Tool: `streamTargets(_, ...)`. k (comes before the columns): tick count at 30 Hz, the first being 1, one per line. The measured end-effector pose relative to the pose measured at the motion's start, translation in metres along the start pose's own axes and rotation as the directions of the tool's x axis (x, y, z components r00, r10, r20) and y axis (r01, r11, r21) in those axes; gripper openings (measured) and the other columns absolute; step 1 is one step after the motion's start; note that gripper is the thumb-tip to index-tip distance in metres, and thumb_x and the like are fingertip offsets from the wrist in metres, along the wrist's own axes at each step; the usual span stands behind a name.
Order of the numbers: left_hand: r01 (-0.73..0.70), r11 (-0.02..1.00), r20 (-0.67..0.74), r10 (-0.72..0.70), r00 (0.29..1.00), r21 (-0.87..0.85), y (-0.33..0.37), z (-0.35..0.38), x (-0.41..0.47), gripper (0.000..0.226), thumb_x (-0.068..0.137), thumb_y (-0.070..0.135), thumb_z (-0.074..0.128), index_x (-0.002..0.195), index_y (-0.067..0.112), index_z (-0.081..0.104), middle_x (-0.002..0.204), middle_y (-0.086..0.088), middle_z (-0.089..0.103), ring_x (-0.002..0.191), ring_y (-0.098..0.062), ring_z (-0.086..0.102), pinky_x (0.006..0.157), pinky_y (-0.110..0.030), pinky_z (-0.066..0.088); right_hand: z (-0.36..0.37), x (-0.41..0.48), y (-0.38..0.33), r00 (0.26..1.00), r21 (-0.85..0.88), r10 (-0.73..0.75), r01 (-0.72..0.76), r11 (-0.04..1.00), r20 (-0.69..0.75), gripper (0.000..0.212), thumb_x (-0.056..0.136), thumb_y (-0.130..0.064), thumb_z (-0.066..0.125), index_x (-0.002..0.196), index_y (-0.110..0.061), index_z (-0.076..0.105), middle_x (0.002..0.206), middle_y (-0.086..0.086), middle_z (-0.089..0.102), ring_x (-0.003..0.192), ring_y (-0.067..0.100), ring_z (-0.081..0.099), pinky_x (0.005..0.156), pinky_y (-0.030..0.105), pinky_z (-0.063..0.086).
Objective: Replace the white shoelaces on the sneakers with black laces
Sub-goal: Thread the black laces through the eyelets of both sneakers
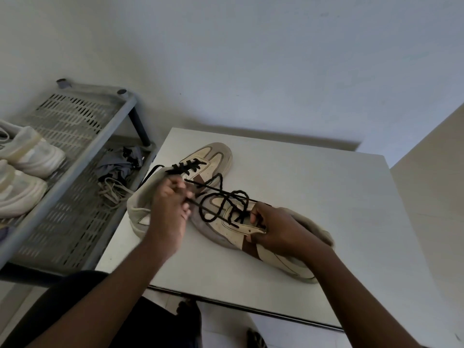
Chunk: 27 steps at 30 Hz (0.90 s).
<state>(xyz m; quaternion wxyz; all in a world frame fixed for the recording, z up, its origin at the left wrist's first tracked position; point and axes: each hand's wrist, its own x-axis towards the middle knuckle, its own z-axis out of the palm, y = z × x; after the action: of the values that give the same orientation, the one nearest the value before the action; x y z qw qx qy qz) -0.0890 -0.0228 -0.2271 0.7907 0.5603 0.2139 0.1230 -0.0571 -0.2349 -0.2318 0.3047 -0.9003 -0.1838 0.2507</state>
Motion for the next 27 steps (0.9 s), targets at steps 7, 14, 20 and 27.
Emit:
streamTargets(7, -0.239, 0.883, -0.198, 0.340, 0.919, 0.404, 0.026, -0.021, 0.018, 0.024, 0.090, -0.003, 0.048, 0.084, 0.020, 0.044, 0.065, 0.006, 0.055, 0.054, -0.005, 0.049, 0.047, -0.015, 0.036, 0.002, 0.003, -0.001, 1.000, -0.027, 0.000, -0.001, 1.000, -0.011, 0.022, 0.085, -0.024, 0.070, 0.092, -0.027, 0.050, 0.090, -0.009, 0.055, 0.077, 0.004, 0.048, 0.059, 0.018, 0.036)
streamTargets(14, -0.735, 0.002, 0.723, 0.177, 0.668, 0.678, -0.020, 0.005, -0.017, 0.031, 0.086, 0.044, 0.054, 0.106, 0.020, 0.061, 0.095, 0.005, 0.063, 0.089, -0.014, 0.057, 0.081, -0.033, 0.039, 0.003, 0.002, 0.001, 0.999, 0.012, -0.020, 0.021, 1.000, -0.024, 0.020, 0.083, -0.025, 0.071, 0.092, -0.030, 0.053, 0.090, -0.004, 0.061, 0.077, 0.009, 0.054, 0.063, 0.022, 0.045)
streamTargets(20, -0.713, -0.119, 0.722, 0.088, 0.686, 0.692, -0.040, 0.009, -0.013, 0.012, 0.086, 0.028, 0.065, 0.089, 0.019, 0.057, 0.066, 0.002, 0.059, 0.061, -0.023, 0.060, 0.054, -0.027, 0.029, 0.011, 0.002, -0.001, 0.992, 0.018, -0.007, 0.010, 1.000, -0.129, 0.009, 0.089, -0.031, 0.064, 0.093, -0.026, 0.057, 0.077, -0.006, 0.058, 0.064, 0.010, 0.052, 0.059, 0.026, 0.045)
streamTargets(27, -0.389, 0.669, 0.635, -0.162, 0.755, 0.633, 0.013, -0.011, 0.003, 0.015, 0.087, 0.012, 0.064, 0.074, 0.020, 0.064, 0.060, 0.008, 0.060, 0.056, -0.002, 0.051, 0.055, -0.015, 0.041, 0.014, 0.000, 0.001, 0.977, 0.031, 0.034, -0.028, 0.999, -0.210, 0.005, 0.087, -0.024, 0.065, 0.086, -0.023, 0.059, 0.074, -0.010, 0.054, 0.065, 0.006, 0.051, 0.053, 0.021, 0.037)
